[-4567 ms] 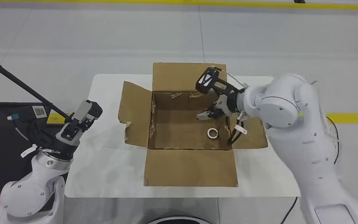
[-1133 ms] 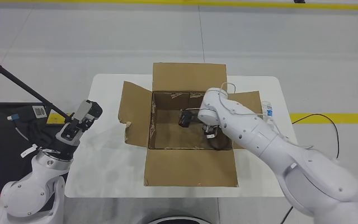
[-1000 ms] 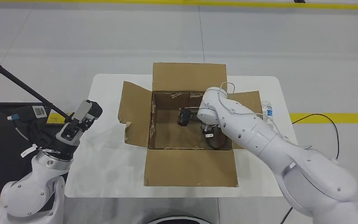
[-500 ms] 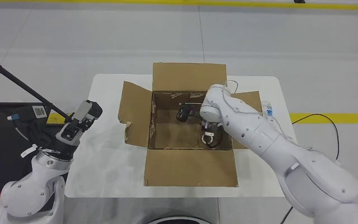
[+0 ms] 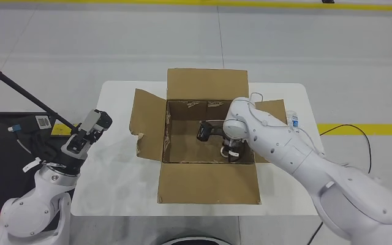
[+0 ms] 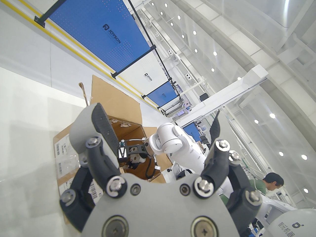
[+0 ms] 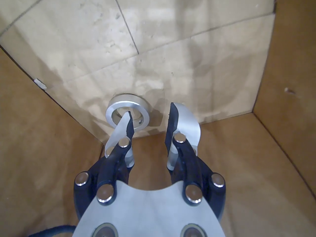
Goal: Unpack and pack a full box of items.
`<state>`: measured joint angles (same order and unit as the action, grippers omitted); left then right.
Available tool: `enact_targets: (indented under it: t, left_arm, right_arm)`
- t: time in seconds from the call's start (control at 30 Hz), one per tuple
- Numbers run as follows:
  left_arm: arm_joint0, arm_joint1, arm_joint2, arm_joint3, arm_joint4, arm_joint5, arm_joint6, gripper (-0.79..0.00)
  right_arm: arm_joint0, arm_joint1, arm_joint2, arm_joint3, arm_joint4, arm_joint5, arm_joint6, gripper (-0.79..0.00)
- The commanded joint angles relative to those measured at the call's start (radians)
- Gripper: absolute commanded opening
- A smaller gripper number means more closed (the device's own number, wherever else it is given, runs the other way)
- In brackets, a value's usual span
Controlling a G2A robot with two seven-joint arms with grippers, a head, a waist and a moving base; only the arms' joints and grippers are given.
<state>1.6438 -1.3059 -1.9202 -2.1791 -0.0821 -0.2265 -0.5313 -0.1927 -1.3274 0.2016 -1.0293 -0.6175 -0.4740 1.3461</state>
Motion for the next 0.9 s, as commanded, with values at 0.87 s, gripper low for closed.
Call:
enact_targets:
  t: [0.87]
  left_arm:
    - [0.000,0.000,0.000,0.000,0.000,0.000,0.000,0.000]
  right_arm:
    - [-0.013,-0.019,-0.010,0.088,-0.003,-0.032,-0.086,-0.582]
